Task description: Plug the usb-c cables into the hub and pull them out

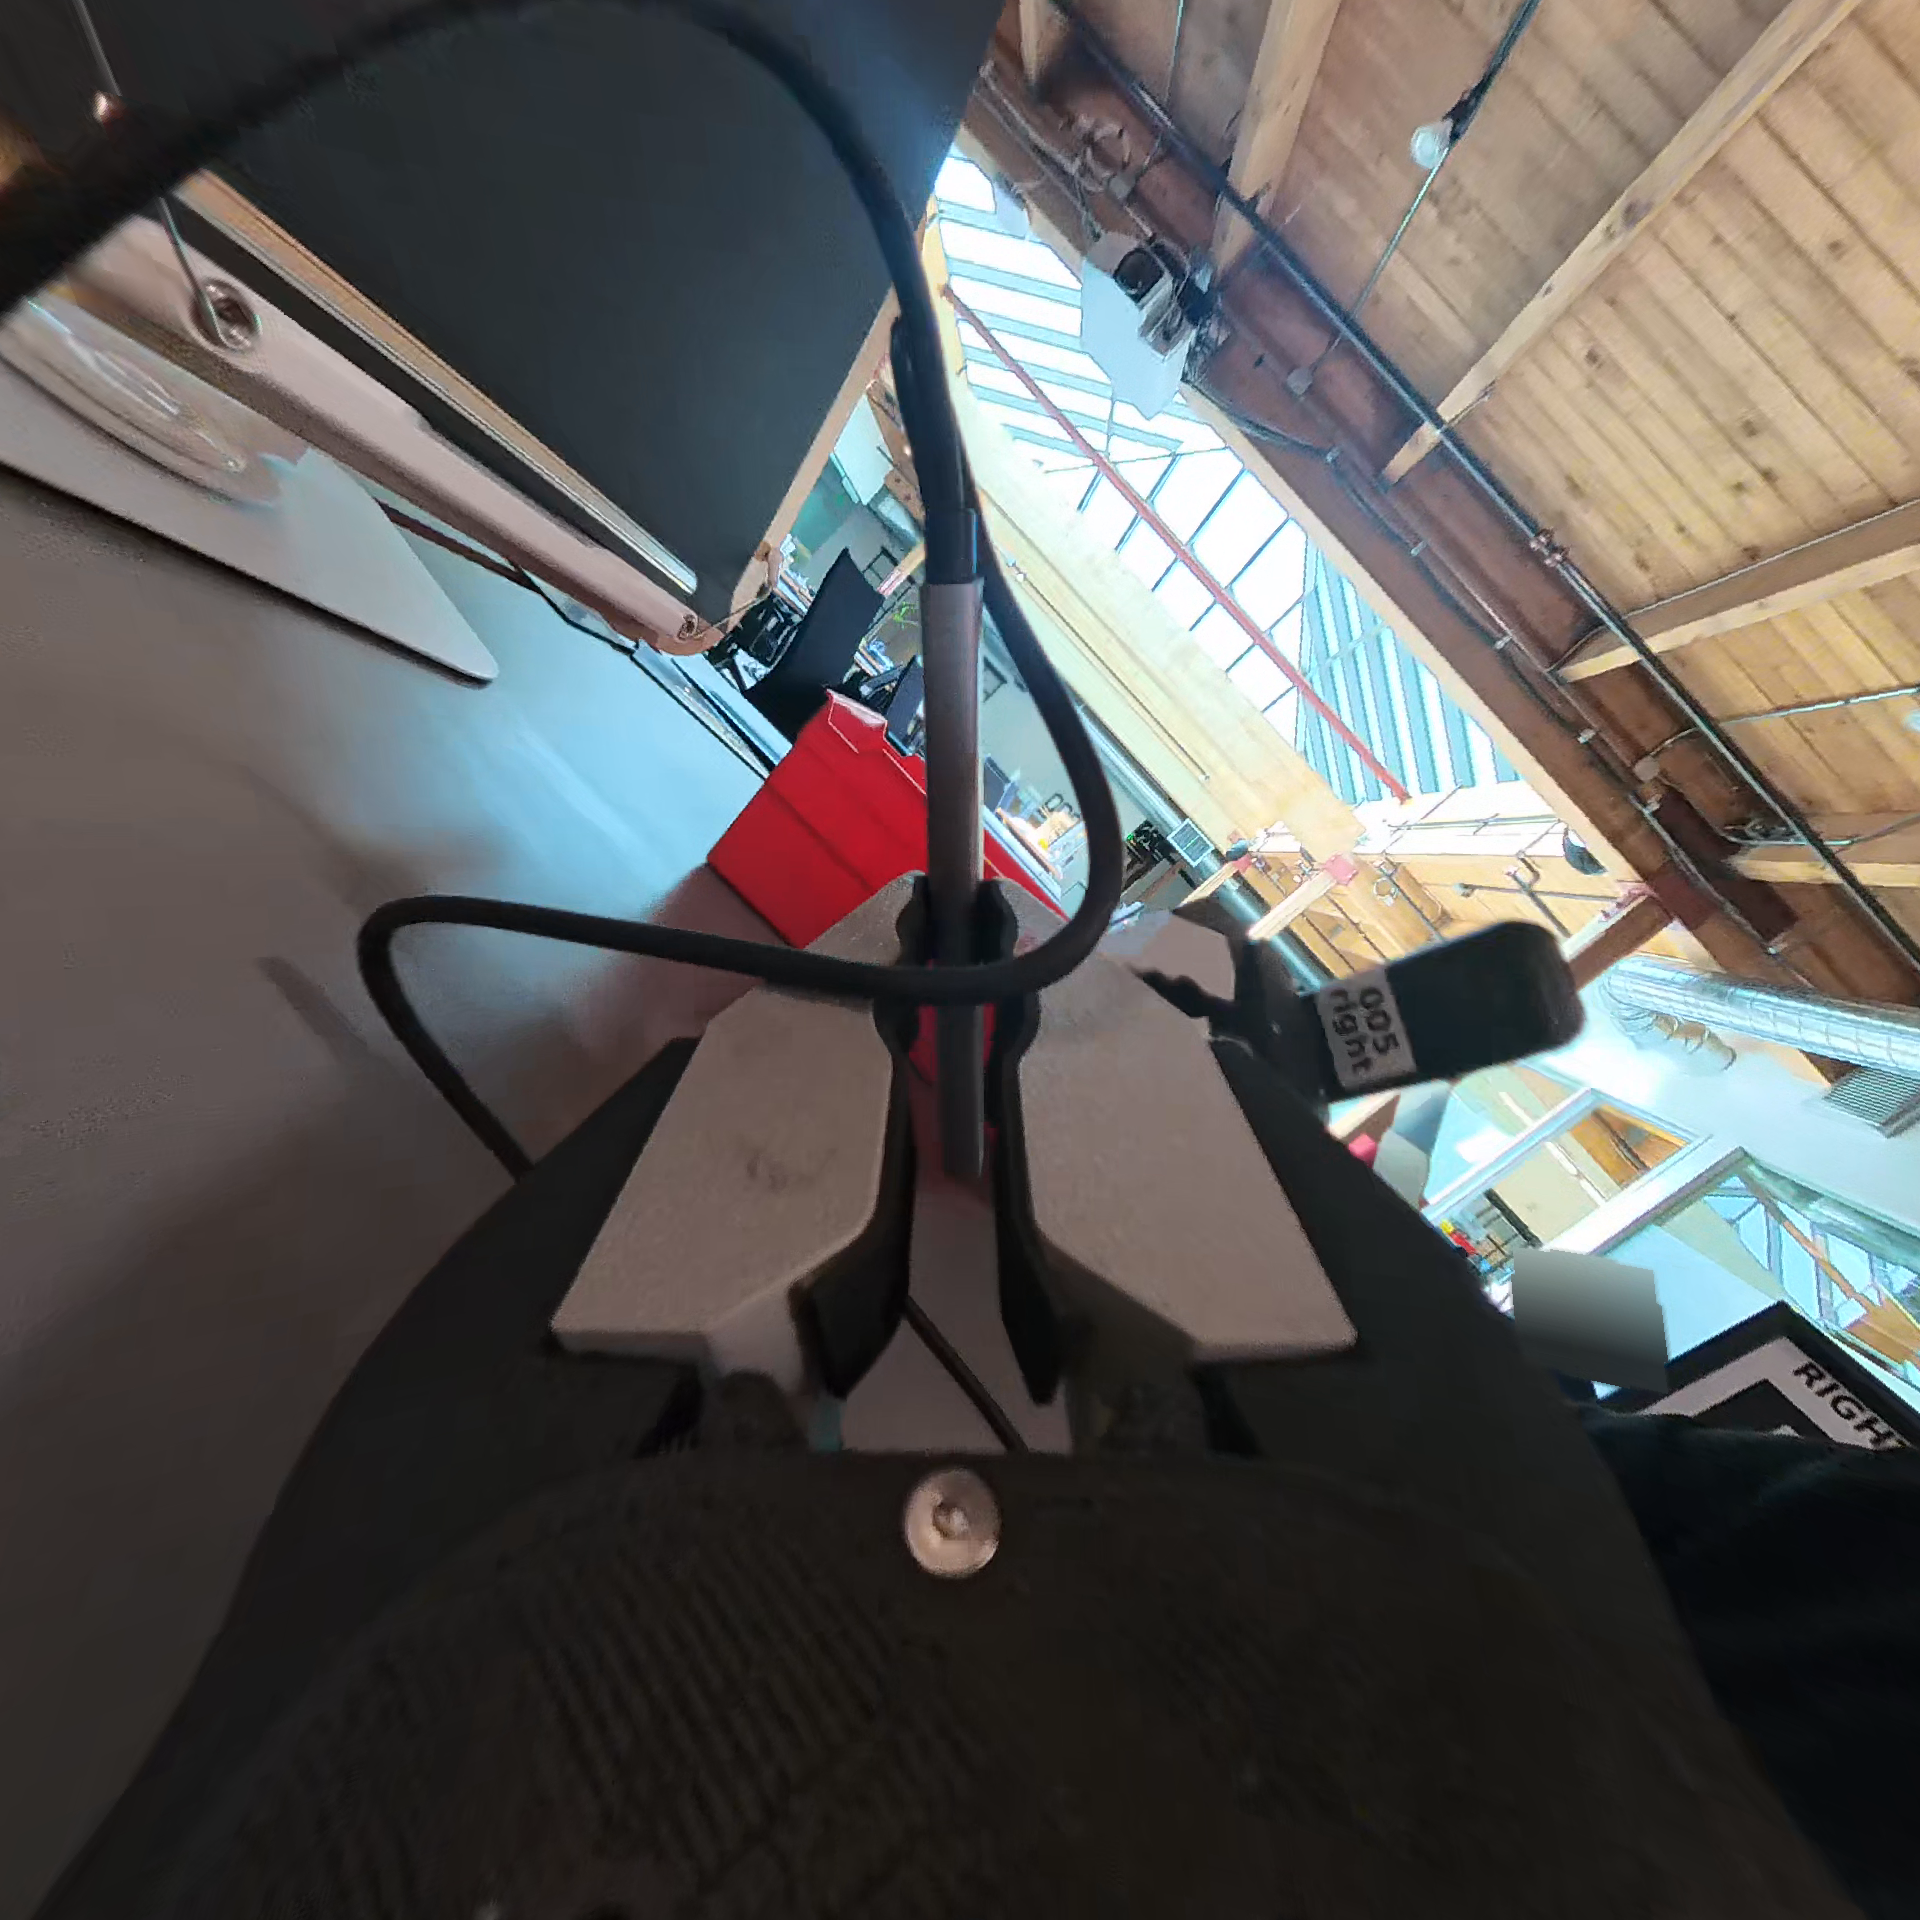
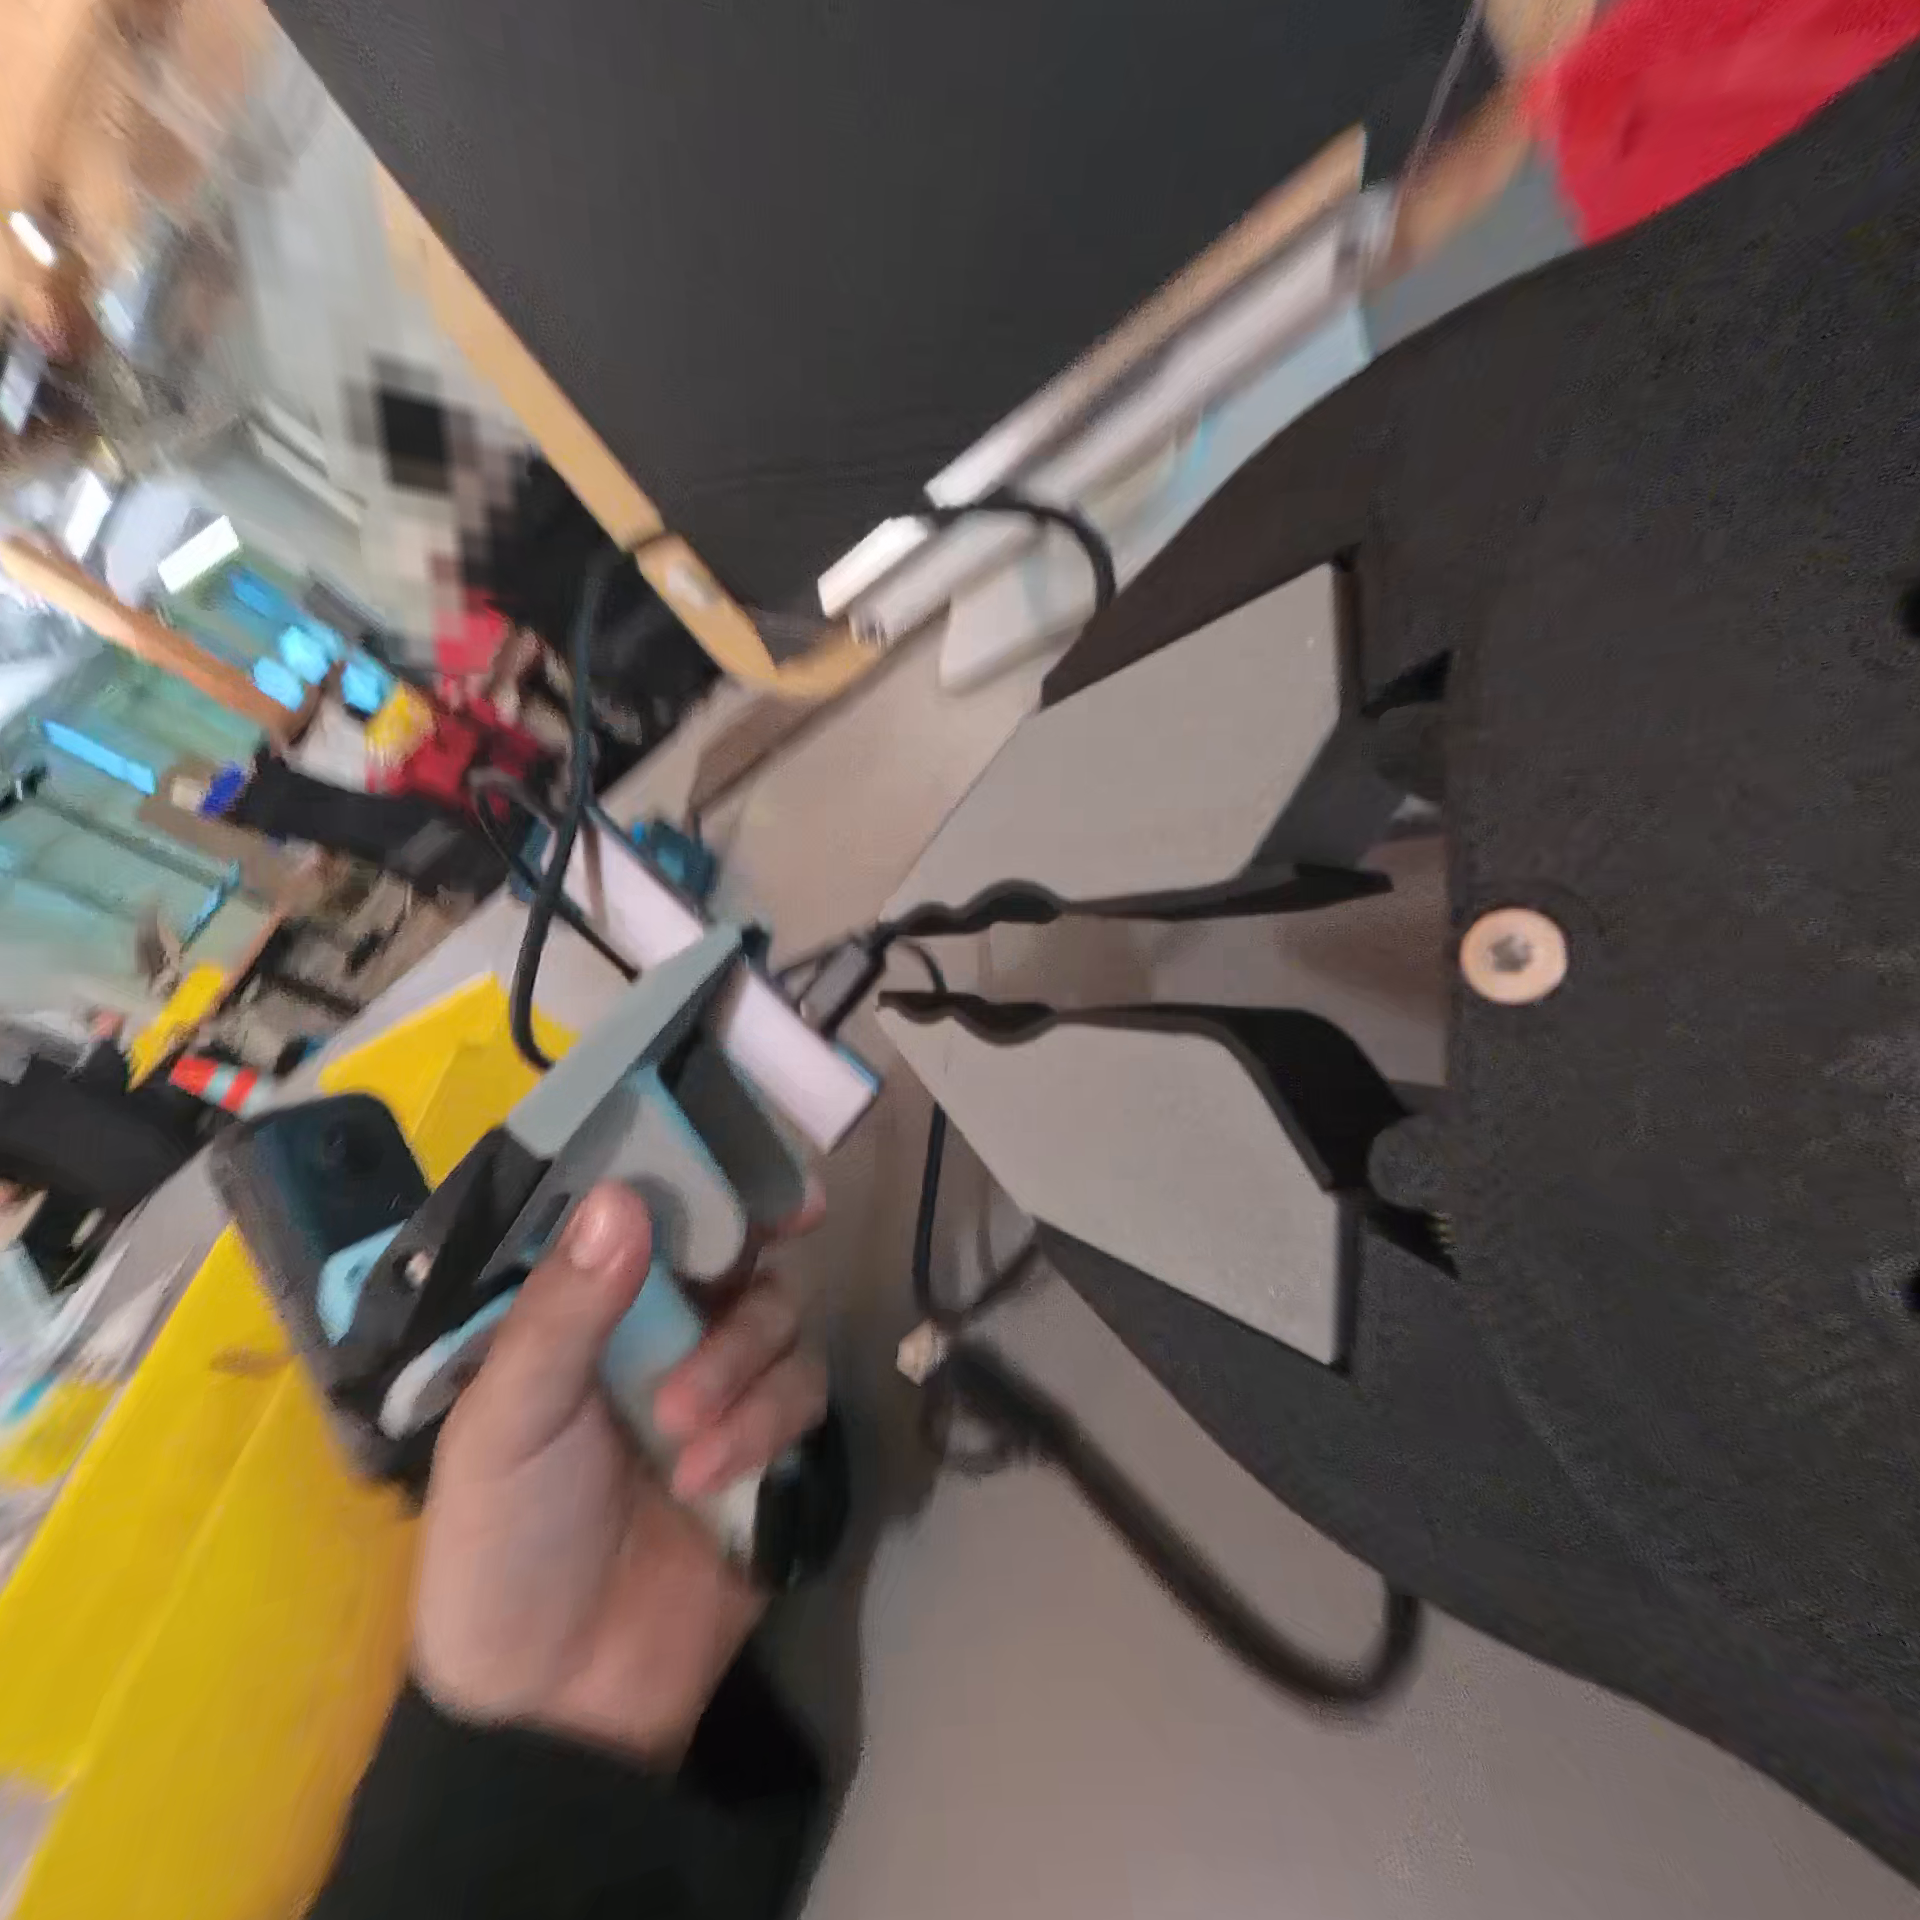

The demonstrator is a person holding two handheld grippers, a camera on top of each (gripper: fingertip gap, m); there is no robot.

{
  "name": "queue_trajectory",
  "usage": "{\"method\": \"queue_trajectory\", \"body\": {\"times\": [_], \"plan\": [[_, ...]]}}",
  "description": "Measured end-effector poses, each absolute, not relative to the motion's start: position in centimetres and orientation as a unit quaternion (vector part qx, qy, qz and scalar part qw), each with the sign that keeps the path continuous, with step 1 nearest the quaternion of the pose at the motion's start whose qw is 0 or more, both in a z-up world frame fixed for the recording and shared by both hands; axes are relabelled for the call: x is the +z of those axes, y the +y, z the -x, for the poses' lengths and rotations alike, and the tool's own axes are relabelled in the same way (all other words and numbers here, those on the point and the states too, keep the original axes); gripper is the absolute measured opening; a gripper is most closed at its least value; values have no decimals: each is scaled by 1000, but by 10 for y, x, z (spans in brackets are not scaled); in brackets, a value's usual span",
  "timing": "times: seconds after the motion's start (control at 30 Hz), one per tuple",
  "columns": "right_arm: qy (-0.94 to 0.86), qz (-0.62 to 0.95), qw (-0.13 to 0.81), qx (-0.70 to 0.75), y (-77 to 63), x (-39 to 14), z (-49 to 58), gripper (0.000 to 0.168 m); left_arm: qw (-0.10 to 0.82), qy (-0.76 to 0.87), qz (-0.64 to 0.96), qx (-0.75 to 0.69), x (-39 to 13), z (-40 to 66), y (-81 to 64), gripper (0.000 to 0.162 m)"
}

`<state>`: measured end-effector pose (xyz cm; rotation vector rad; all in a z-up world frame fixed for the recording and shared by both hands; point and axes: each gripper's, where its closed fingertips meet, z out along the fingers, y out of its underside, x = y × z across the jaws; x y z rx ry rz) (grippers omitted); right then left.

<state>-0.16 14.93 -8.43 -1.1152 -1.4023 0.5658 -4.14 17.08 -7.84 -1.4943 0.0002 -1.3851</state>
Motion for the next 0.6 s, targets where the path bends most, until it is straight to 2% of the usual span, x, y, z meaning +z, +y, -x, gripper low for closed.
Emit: {"method": "queue_trajectory", "body": {"times": [0.03,0.1,0.17,0.27,0.4,0.43,0.5,0.6], "plan": [[-604,499,548,294,142,-91,2,0,526,1,621,-581,-77,41,171,7],[-583,559,479,344,144,-110,5,10,529,7,615,-584,-75,37,170,7],[-549,600,449,370,154,-117,7,19,533,22,618,-578,-74,32,168,7],[-492,587,409,496,145,-93,13,25,546,35,616,-567,-70,31,166,7],[-442,594,364,565,146,-89,23,32,550,40,603,-577,-65,29,163,7],[-434,591,352,582,144,-87,27,28,549,46,599,-580,-64,26,162,7],[-412,570,350,619,142,-78,31,10,554,49,583,-592,-58,24,159,7],[-407,558,318,649,137,-74,31,5,550,53,580,-599,-55,25,156,7]]}}
